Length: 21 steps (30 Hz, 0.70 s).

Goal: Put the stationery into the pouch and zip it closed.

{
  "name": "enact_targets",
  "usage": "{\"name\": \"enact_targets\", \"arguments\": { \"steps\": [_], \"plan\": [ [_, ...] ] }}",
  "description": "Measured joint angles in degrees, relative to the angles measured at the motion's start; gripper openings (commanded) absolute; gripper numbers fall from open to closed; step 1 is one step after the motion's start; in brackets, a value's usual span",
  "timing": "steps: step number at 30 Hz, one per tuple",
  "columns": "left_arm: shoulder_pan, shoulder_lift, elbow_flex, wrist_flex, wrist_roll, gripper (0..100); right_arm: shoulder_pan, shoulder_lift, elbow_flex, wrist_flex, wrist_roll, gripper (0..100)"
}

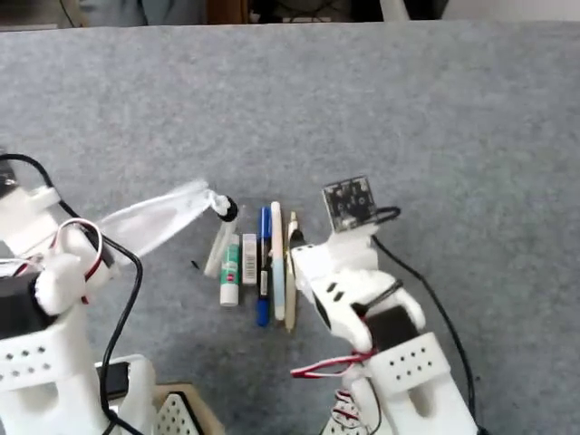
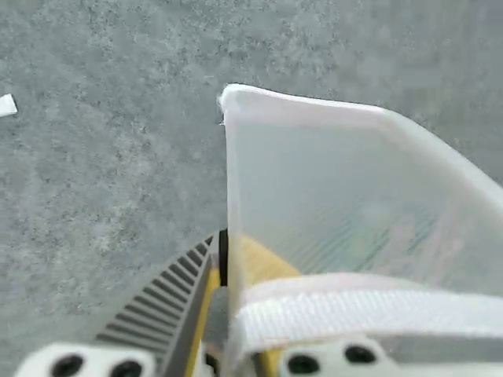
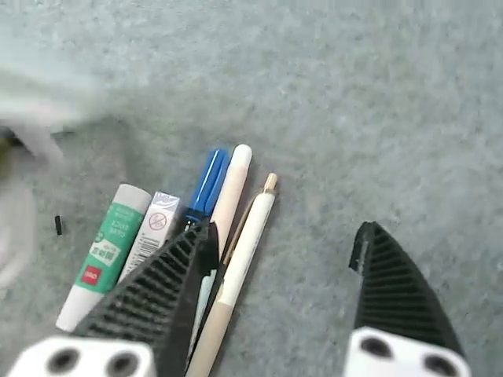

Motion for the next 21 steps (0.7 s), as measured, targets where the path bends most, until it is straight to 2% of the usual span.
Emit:
{"name": "enact_targets", "arguments": {
  "steps": [2, 11, 21],
  "plan": [
    [2.20, -0.09, 3.96, 0.00, -1.32, 3, -0.09, 2.73, -1.67, 0.26, -0.26, 27.6],
    [2.55, 3.25, 3.34, -0.35, -1.76, 3, -0.53, 8.70, -7.56, 0.44, -0.26, 27.6],
    [2.55, 11.52, -4.40, -0.09, -1.32, 3, -3.52, 9.23, -7.74, 0.44, -0.26, 27.6]
  ]
}}
